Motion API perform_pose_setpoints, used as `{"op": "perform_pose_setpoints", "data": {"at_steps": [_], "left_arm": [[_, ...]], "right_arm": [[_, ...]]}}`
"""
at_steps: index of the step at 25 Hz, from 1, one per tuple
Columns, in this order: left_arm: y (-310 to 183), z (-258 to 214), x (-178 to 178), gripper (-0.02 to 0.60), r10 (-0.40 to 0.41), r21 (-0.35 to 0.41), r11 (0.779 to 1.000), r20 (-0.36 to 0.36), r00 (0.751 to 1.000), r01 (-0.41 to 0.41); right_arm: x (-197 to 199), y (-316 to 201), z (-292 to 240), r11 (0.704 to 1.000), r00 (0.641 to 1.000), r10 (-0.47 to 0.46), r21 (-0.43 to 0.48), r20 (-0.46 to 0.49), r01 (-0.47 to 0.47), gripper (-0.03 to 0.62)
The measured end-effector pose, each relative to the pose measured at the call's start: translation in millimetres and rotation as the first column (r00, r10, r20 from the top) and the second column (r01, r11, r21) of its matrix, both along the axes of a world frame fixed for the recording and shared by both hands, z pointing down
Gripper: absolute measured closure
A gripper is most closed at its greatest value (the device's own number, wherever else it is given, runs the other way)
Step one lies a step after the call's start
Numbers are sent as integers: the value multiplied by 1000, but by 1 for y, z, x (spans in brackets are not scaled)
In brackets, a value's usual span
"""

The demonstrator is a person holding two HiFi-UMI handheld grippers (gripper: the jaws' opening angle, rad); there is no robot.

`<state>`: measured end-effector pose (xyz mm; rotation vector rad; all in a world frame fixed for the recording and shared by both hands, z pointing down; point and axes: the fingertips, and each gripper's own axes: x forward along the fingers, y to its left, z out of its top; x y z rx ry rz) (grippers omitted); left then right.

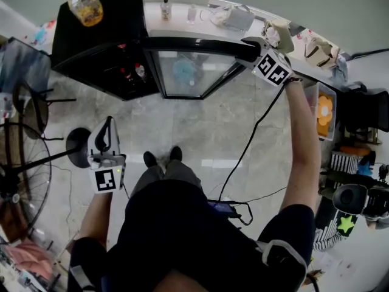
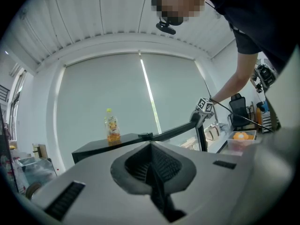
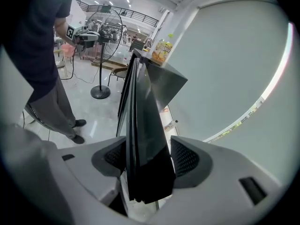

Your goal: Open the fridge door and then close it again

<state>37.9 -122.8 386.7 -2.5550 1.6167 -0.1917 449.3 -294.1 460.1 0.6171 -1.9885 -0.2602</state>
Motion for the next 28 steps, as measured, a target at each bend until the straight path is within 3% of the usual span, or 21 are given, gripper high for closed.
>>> {"op": "perform_pose_setpoints", "data": {"at_steps": [17,28], "left_arm": [[15,1,-6,559,5,-2,1000,1,1000,-5],[29,2,-19,559,14,-1,1000,-10,1000,-14]], "right_arm": [[-12,49,-1,998,999,53,-32,-4,-54,352],[-33,90,1,981,985,173,-86,-6,-173,364]]}}
